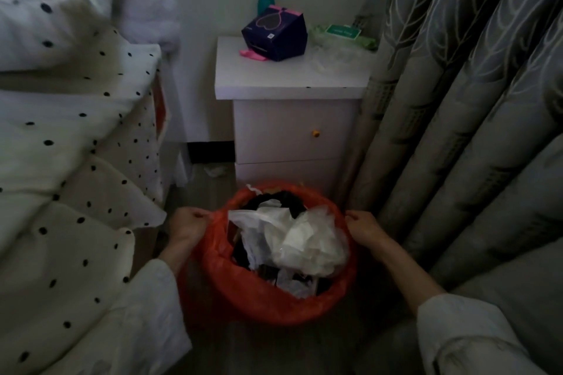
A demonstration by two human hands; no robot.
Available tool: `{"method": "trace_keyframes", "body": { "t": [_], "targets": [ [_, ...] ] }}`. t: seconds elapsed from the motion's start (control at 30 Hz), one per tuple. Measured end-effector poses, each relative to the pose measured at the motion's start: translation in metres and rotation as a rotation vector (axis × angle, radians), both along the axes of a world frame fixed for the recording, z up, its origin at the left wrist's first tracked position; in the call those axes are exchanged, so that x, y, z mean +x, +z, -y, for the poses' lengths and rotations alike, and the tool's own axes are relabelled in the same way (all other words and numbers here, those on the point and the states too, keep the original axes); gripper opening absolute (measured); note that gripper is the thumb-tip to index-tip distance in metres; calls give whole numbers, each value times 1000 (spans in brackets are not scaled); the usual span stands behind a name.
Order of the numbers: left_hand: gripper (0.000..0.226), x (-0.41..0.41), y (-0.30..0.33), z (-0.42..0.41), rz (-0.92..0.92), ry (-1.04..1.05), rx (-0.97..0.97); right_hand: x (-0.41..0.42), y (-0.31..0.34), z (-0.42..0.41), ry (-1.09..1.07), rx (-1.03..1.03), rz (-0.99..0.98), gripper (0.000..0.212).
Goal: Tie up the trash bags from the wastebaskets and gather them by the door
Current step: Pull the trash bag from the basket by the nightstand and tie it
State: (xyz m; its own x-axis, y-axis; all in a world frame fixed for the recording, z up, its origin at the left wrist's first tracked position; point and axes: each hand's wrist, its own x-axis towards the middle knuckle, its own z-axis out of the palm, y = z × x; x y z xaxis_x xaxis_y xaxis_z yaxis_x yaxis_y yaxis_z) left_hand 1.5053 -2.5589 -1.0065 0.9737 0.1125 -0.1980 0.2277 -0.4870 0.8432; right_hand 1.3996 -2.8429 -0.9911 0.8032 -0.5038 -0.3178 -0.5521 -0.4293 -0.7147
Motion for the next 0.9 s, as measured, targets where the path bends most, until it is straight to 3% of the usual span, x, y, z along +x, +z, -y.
{"method": "trace_keyframes", "body": {
  "t": [0.23, 0.33, 0.5, 0.57, 0.73, 0.8, 0.9],
  "targets": [
    [16, 13, 18, 13, 197, -259, 66, -10, -6, 6, -73, 210, -73, 18],
    [20, 16, 13, 13, 228, -180, 59, -12, -11, 9, -190, 230, -46, 21],
    [38, 24, 13, 12, -36, -181, 70, -11, -15, 13, -318, 349, -9, 15],
    [36, 26, 16, 16, -108, -200, 31, -9, -15, 13, -320, 377, -2, 15],
    [13, 31, 28, 33, 3, -238, -47, -4, -15, 10, -304, 458, 40, 15],
    [10, 29, 35, 42, 57, -258, -100, 0, -18, 10, -289, 426, 81, 16],
    [22, 30, 39, 50, 62, -258, -204, 4, -26, 10, -264, 188, 144, 21]
  ]
}}
